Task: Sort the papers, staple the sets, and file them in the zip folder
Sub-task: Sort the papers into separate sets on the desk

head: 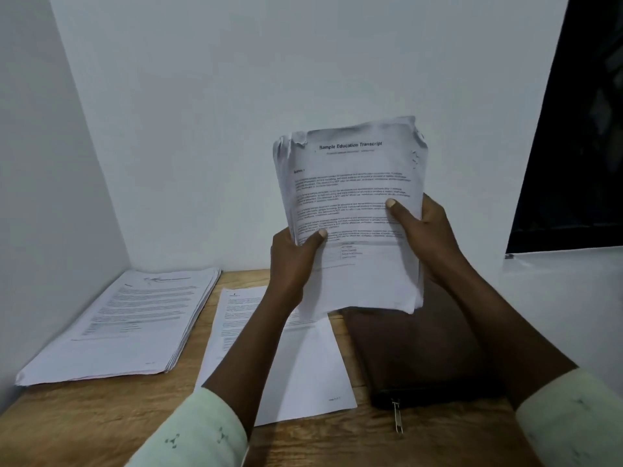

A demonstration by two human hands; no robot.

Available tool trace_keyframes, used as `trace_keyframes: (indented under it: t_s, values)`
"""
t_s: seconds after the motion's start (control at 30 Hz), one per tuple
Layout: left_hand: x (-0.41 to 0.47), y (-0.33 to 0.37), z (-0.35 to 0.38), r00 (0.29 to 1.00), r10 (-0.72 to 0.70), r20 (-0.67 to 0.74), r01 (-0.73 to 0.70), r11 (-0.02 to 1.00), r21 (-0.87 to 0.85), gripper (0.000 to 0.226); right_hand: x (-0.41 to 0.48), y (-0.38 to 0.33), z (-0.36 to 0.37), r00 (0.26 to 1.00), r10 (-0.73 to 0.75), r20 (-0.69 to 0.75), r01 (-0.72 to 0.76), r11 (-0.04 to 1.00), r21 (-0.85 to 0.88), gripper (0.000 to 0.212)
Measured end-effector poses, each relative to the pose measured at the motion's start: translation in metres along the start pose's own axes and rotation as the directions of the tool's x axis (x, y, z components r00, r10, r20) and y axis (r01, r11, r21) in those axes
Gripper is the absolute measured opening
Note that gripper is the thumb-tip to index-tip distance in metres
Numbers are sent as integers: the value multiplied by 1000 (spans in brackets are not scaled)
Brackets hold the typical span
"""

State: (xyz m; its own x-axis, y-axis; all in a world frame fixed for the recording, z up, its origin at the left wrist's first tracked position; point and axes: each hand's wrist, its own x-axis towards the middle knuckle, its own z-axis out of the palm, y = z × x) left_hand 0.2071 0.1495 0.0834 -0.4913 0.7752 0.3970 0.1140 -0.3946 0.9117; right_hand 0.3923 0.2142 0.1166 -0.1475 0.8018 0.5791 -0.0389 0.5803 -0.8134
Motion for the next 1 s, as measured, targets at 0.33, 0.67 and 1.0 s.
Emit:
trace_keyframes:
  t_s: [0.33, 0.67, 1.0]
  values:
    - [-6, -28, 11, 972, -205, 118, 197, 977, 78, 38, -9, 26, -8, 996, -3, -86, -7, 993, -119, 18]
    - [-8, -18, -4, 830, -438, 344, 416, 898, 141, 35, 16, 56, -36, 934, 255, -249, -350, 783, -514, 18]
    - [1, -37, -124, 944, -116, -310, 255, 851, 458, 9, -15, 96, -49, 788, 514, -339, -578, 427, -695, 20]
